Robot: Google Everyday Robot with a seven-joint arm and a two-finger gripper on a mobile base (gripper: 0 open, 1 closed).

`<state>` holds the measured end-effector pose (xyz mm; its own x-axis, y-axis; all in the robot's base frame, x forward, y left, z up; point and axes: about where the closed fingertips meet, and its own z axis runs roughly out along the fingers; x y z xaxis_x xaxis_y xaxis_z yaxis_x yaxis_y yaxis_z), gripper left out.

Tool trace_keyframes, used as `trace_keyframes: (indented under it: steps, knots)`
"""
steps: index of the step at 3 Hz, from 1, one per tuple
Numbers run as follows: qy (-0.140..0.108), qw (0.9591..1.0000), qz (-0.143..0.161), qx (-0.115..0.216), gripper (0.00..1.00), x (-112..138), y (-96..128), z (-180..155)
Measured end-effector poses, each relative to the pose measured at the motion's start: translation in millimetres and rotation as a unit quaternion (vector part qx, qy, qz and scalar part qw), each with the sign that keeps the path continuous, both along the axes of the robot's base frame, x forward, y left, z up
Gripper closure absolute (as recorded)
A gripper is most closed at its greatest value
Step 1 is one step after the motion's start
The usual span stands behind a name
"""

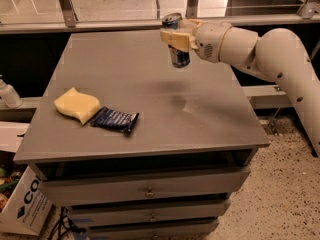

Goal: Place redbull can upright

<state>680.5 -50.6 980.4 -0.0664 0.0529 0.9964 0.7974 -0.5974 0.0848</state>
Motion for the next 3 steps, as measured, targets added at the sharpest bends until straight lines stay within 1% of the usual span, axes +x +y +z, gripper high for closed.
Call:
trace_keyframes:
  steps: [1, 2, 3]
  knots:
    - [-0.005, 1.0, 0.001, -0.004, 1.0, 0, 1, 0]
    - [-0.007, 0.9998, 0.015, -0.014, 1.0, -4, 4, -7]
    - [-0.01, 0.9991, 0.023, -0.034, 1.0, -6, -9, -21]
